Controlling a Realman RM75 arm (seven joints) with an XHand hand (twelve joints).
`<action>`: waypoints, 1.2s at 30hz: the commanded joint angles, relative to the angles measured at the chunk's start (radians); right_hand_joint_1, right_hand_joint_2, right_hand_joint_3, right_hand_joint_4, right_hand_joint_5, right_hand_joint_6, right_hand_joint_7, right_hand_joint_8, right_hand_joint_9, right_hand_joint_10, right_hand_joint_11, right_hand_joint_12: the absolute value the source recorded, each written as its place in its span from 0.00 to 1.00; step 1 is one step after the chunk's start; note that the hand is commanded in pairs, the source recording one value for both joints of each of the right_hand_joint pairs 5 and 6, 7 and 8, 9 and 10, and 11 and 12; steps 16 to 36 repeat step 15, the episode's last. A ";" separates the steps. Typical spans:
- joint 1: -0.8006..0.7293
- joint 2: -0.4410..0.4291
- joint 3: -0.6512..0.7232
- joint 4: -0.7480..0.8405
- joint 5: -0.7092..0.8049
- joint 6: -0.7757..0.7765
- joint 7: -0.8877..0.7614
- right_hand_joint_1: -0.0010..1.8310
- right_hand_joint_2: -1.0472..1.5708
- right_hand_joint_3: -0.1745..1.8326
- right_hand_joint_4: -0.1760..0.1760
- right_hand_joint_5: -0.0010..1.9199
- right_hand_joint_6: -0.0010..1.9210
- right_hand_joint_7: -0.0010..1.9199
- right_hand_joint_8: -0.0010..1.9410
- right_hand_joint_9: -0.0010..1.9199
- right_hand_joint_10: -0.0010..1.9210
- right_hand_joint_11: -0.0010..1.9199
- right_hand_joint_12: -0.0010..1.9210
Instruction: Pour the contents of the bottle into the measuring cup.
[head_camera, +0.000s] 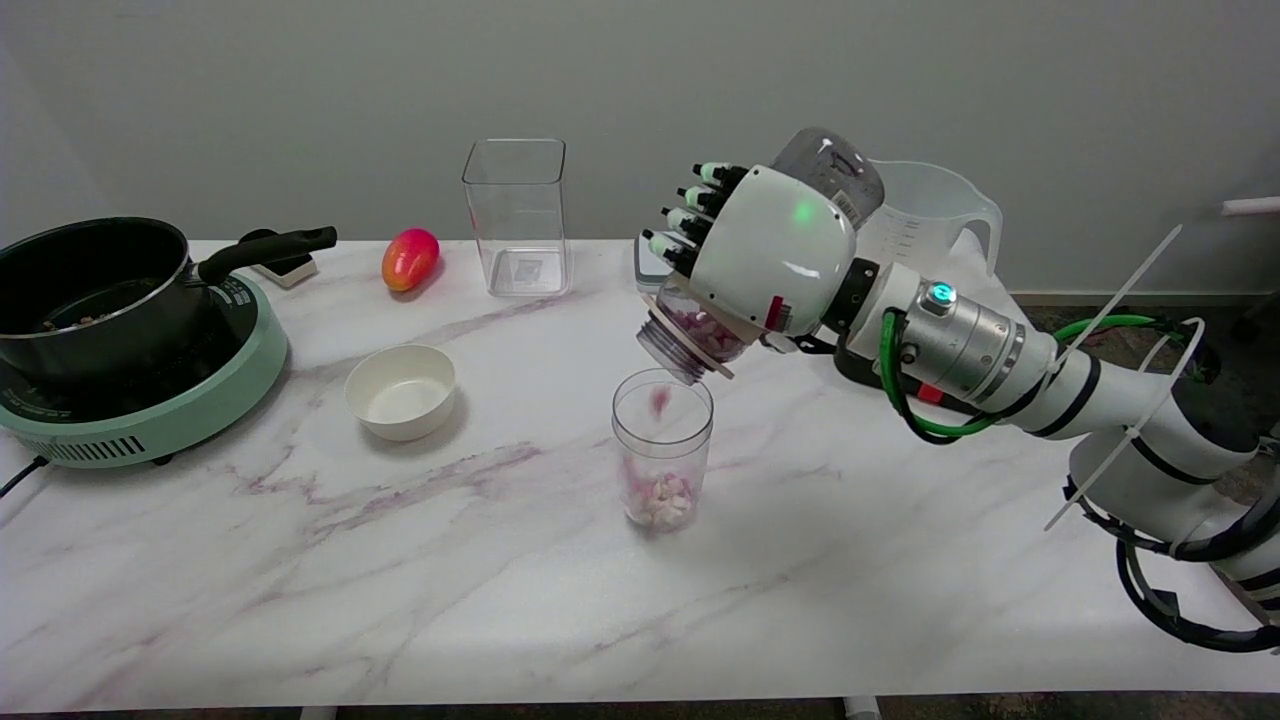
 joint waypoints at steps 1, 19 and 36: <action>0.013 -0.038 -0.022 -0.009 0.014 -0.049 0.002 0.74 0.98 0.20 0.50 1.00 1.00 1.00 0.99 0.89 0.89 0.70 0.70; 0.010 -0.182 0.049 -0.073 0.353 -0.096 -0.012 0.75 0.96 0.21 0.50 1.00 1.00 1.00 0.99 0.88 0.88 0.69 0.69; 0.010 -0.182 0.049 -0.073 0.353 -0.096 -0.012 0.75 0.96 0.21 0.50 1.00 1.00 1.00 0.99 0.88 0.88 0.69 0.69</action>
